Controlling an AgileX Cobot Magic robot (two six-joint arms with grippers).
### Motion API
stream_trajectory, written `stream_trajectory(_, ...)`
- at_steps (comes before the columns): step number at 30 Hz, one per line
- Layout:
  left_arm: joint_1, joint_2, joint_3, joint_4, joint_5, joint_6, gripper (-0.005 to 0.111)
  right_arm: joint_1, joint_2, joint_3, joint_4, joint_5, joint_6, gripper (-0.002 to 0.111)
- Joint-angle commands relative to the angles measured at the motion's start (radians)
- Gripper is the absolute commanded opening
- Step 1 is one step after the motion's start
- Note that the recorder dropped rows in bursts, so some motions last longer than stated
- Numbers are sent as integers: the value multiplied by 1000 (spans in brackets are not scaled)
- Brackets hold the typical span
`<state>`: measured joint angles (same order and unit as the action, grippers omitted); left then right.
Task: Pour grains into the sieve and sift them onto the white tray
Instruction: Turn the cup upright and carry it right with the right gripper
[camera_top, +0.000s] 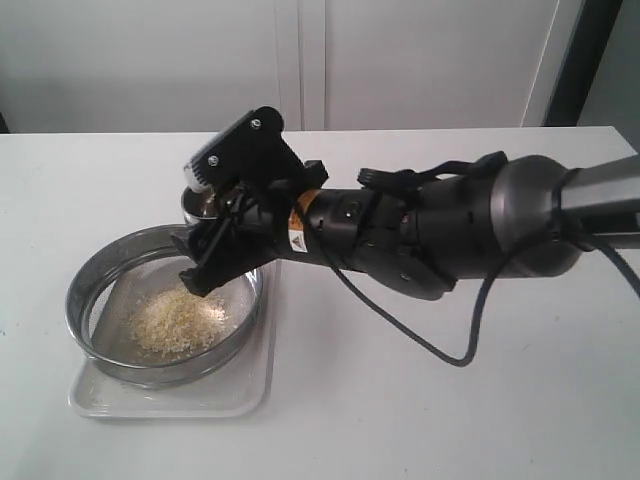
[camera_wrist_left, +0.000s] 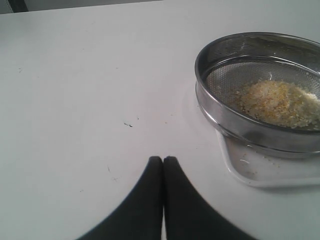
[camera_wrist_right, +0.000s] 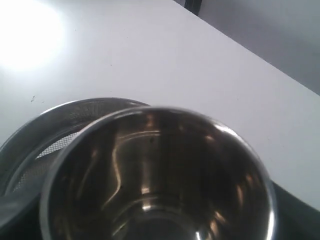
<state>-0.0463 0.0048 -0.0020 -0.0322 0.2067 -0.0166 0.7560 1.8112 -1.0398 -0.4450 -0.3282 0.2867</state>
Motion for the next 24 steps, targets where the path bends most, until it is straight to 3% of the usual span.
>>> stream_trajectory(1,4,-5,2,-1,-3,-2,0,-58,-14,75,9,-159,46,0)
stream_trajectory(10,4,-5,2,-1,-3,-2,0,-259,-15,216,77,-286,50,0)
stream_trajectory(24,4,-5,2,-1,-3,-2,0,-478,61,216,92,-423,5,0)
